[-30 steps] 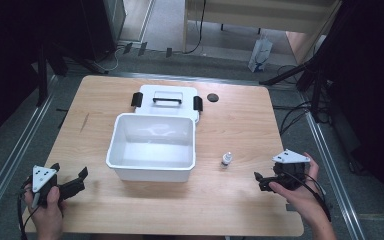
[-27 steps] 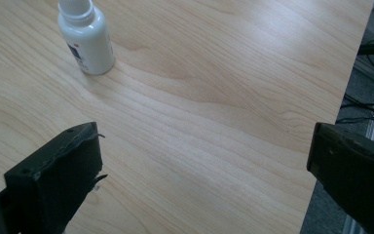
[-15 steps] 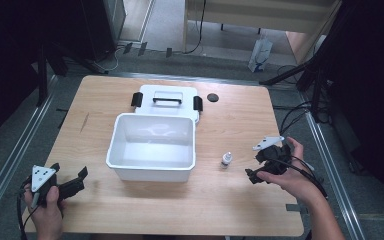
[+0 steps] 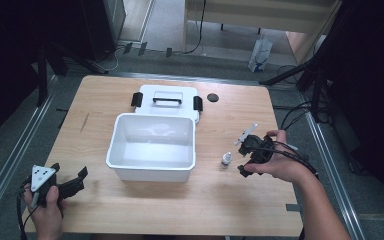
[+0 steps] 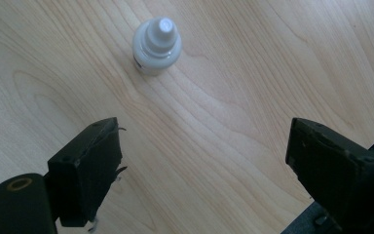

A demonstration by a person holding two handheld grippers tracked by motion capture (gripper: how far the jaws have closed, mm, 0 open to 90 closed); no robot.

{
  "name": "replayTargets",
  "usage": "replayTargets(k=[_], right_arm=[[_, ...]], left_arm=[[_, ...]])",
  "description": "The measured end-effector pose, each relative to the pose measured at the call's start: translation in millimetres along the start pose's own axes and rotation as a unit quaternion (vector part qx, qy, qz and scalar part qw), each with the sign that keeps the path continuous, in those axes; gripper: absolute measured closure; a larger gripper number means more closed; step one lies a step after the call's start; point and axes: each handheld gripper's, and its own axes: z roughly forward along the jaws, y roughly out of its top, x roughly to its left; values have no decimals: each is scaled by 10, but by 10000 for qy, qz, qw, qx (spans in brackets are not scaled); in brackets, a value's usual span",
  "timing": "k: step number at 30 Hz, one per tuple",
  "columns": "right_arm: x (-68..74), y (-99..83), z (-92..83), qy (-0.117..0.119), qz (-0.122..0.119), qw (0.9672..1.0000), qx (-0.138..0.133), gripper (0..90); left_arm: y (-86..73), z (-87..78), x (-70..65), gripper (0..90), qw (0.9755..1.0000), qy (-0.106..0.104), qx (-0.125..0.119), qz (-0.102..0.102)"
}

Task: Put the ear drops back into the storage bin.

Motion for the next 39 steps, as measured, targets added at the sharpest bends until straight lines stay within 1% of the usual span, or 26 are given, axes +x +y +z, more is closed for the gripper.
replayTargets(k=[1,2,3,6,7,8,9,10,12,13,14,15,16,17,19,21,22,23,28,30,31,34,35,36,37,39], right_arm=[[0,73,6,43,-120,9999,100,138],[0,73,6,43,-120,9999,100,138],[0,128,10,45,-173,9997,181,171],[5,173,9,52,-210,9995,233,194],[2,205,7,55,-267,9993,248,206],[5,230,4,94,-249,9993,251,225],[5,277,0,125,-267,9992,268,286],[5,277,0,125,-267,9992,268,286],[8,314,0,160,-335,9989,293,349],[18,357,15,222,-406,9984,329,386],[18,357,15,222,-406,9984,329,386],[31,398,36,259,-478,9978,389,425],[31,398,36,259,-478,9978,389,425],[31,419,54,315,-508,9974,399,451],[34,485,104,485,-497,9963,501,533],[33,523,140,688,-475,9949,562,575],[33,523,140,688,-475,9949,562,575],[37,552,175,770,-478,9938,639,586],[35,603,252,782,-435,9933,731,634],[41,626,294,816,-338,9931,770,655],[37,633,312,824,-347,9929,786,665],[46,639,332,804,-310,9931,800,682],[45,645,348,814,-335,9931,773,714],[45,645,348,814,-335,9931,773,714],[54,645,352,843,-392,9931,713,717],[53,645,352,851,-387,9931,712,718]], left_arm=[[0,1,2,78,10000,-7,-1,-7],[0,1,2,78,10000,-7,-1,-7],[0,1,3,78,10000,-13,-2,-13],[0,3,4,79,10000,-17,-2,-17],[0,4,4,79,10000,-23,1,-18],[0,4,4,78,10000,-25,1,-20],[1,6,4,78,10000,-30,-18,-36],[1,6,4,79,10000,-30,-18,-36],[2,8,6,78,10000,-32,-10,-29],[2,7,5,79,10000,-32,-5,-26],[2,7,5,78,10000,-32,-5,-26],[2,7,5,79,10000,-32,-5,-24],[2,7,5,79,10000,-33,-3,-24],[3,7,5,79,10000,-36,-1,-24],[3,7,6,79,10000,-37,0,-23],[3,8,7,79,10000,-41,5,-18],[3,8,7,79,10000,-41,5,-18],[3,9,6,78,10000,-41,5,-20],[4,10,7,79,10000,-45,10,-20],[4,10,7,78,10000,-46,8,-22],[4,10,7,79,10000,-47,9,-20],[4,10,7,79,10000,-49,11,-20],[3,10,7,79,10000,-52,11,-27],[3,10,7,79,10000,-52,11,-27],[4,10,8,79,10000,-48,11,-23],[4,10,8,78,10000,-46,15,-22]])
